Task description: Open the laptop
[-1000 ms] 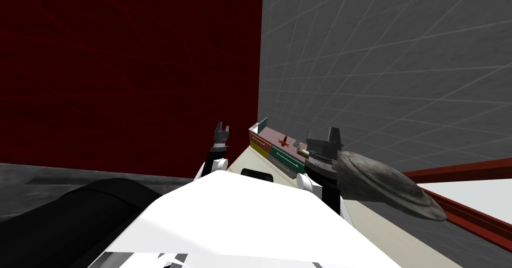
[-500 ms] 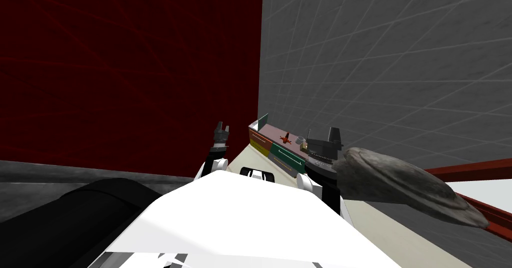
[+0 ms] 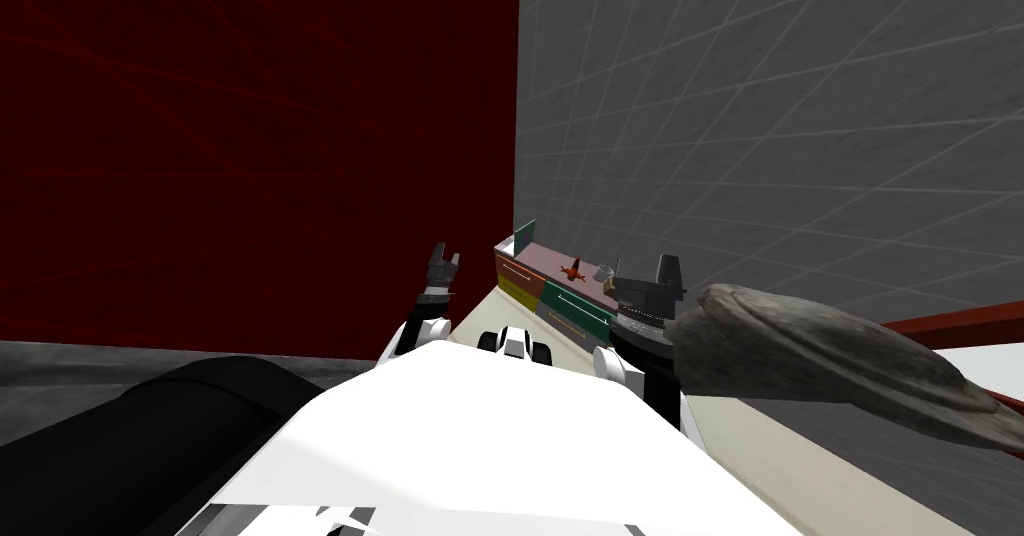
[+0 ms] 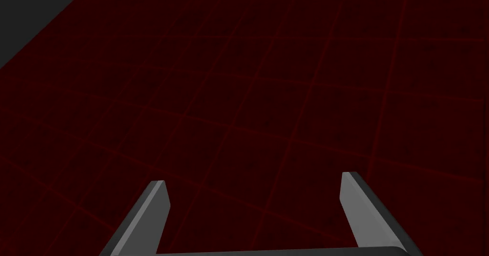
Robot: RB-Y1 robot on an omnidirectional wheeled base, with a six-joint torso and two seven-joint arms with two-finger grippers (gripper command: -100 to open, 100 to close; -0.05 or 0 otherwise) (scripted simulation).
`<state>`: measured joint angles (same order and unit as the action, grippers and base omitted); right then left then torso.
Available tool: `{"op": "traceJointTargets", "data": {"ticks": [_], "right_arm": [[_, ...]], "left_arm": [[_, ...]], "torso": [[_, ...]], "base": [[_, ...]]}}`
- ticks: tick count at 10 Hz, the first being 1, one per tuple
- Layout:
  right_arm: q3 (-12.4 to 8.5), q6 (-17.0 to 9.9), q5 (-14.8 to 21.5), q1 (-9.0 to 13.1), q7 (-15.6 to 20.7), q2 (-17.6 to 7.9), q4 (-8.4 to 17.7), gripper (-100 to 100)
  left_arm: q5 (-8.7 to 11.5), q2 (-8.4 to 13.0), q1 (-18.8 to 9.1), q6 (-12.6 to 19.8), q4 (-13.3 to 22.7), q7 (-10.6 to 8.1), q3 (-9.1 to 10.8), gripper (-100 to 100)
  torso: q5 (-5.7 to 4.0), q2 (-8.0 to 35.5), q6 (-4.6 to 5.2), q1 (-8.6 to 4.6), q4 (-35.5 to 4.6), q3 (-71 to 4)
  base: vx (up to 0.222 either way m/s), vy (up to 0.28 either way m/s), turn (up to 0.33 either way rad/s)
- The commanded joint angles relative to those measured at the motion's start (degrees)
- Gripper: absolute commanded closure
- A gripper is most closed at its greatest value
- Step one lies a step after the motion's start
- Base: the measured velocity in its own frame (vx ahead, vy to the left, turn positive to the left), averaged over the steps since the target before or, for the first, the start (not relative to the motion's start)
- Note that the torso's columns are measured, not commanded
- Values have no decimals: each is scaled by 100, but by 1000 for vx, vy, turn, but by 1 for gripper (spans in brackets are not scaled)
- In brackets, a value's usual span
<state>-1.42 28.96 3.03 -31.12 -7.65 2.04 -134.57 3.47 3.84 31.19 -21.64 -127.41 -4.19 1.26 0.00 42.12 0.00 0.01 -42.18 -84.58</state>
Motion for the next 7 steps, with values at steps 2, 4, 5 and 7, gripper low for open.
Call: {"op": "traceJointTargets", "data": {"ticks": [2,4,5,7], "right_arm": [[0,0,0,0,0,0,0,0],[0,0,0,0,0,0,0,0],[0,0,0,0,0,0,0,0],[0,0,0,0,0,0,0,0]], "left_arm": [[65,553,70,458,-78,-139,123,-100],[112,844,129,769,-135,-232,210,-100],[137,985,159,933,-164,-279,256,-100],[188,1251,221,1265,-221,-370,349,-100]], "torso": [[0,13,1,-1,-8,-1],[-1,14,0,-3,-9,0],[-1,13,0,-3,-9,-1],[0,17,1,1,-10,1]], "base": [[66,5,-139],[86,1,-130],[96,7,-143],[84,10,-169]]}}
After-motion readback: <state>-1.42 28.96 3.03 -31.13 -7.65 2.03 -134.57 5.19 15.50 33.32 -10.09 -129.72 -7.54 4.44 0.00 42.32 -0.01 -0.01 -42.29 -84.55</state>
